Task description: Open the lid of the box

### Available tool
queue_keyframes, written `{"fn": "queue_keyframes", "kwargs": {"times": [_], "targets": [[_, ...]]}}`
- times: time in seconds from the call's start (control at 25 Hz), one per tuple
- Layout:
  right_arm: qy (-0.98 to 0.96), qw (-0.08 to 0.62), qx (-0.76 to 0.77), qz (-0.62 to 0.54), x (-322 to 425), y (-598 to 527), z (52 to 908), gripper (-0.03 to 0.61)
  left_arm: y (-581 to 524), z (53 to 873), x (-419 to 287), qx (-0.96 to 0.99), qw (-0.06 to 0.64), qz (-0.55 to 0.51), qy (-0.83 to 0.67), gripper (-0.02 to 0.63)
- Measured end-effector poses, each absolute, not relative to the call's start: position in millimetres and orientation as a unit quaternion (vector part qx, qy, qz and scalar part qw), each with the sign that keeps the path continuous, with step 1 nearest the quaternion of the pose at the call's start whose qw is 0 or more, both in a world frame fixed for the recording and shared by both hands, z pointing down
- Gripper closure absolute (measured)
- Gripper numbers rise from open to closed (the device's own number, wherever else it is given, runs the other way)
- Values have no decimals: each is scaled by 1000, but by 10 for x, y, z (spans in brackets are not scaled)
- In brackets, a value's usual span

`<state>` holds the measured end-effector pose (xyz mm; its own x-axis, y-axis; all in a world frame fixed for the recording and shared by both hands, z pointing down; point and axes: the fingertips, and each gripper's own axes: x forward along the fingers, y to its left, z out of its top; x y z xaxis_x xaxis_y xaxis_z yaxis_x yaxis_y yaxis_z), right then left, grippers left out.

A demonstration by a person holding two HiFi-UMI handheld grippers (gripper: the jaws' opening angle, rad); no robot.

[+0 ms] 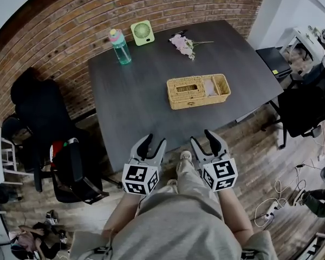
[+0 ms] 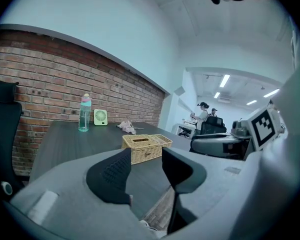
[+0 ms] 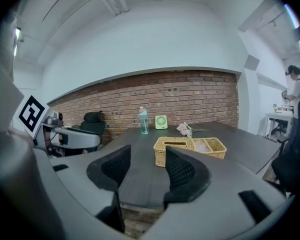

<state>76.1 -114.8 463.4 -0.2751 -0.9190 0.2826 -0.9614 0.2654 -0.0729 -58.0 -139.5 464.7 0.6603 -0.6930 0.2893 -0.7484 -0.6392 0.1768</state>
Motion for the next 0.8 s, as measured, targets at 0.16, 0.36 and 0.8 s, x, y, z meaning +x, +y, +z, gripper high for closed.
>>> {"fn": "queue_keyframes", "kwargs": {"times": [0.16, 0.36, 0.8], "targets": [[-792, 102, 591, 114, 857, -1387, 4700, 360, -1593, 4692, -559, 894, 146, 101, -412, 422], [-800, 121, 577, 112, 945, -1666, 4784, 360, -1860, 4683, -493, 886, 151, 95, -428, 422], [-812, 170, 550, 95, 1079, -2316, 5062, 361, -2359, 4850, -362, 871, 168, 103, -450, 422]]}}
